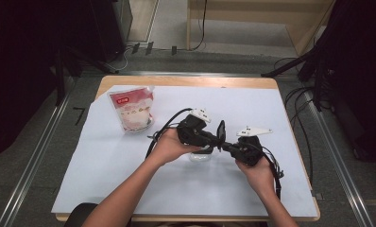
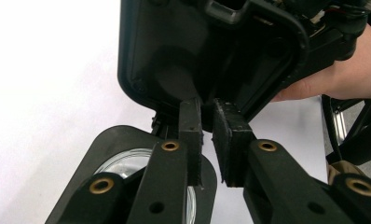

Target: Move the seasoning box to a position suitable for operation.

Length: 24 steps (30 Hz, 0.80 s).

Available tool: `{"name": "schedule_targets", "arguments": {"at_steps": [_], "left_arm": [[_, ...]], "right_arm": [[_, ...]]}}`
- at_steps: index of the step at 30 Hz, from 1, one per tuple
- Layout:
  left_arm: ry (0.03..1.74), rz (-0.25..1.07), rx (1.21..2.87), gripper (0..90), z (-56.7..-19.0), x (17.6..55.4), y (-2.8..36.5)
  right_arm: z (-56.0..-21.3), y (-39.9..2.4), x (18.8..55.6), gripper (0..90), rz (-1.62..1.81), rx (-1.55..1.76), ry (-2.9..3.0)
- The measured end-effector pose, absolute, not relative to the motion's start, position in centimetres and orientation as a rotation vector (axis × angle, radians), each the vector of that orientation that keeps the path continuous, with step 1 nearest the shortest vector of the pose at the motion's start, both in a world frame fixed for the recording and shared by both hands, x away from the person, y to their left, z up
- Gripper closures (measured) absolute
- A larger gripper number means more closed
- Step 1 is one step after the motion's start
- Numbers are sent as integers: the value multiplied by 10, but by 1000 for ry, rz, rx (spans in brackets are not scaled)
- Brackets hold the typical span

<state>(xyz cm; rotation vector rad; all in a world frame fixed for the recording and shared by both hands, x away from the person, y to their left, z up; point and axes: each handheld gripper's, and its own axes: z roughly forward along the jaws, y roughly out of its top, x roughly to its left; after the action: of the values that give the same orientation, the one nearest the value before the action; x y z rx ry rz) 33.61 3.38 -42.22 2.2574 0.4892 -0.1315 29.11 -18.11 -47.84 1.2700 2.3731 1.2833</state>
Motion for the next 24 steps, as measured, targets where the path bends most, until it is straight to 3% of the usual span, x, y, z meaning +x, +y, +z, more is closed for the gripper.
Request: {"name": "schedule_targets", "arguments": {"at_steps": [8, 13, 15, 17, 24], "left_arm": [[469, -161, 2252, 791, -419, 332, 47], [508, -143, 2211, 759, -413, 335, 64], [523, -131, 2206, 716, -412, 335, 69], [556, -135, 2209, 604, -411, 337, 73], [559, -121, 2205, 541, -407, 336, 89]], "right_arm": [[-477, -188, 285, 811, 1285, 1226, 2364], [-468, -196, 274, 692, 1338, 1182, 2350], [-467, -196, 269, 643, 1350, 1150, 2353], [-466, -196, 265, 616, 1362, 1128, 2366], [-464, -189, 252, 594, 1406, 1119, 2417]]}}
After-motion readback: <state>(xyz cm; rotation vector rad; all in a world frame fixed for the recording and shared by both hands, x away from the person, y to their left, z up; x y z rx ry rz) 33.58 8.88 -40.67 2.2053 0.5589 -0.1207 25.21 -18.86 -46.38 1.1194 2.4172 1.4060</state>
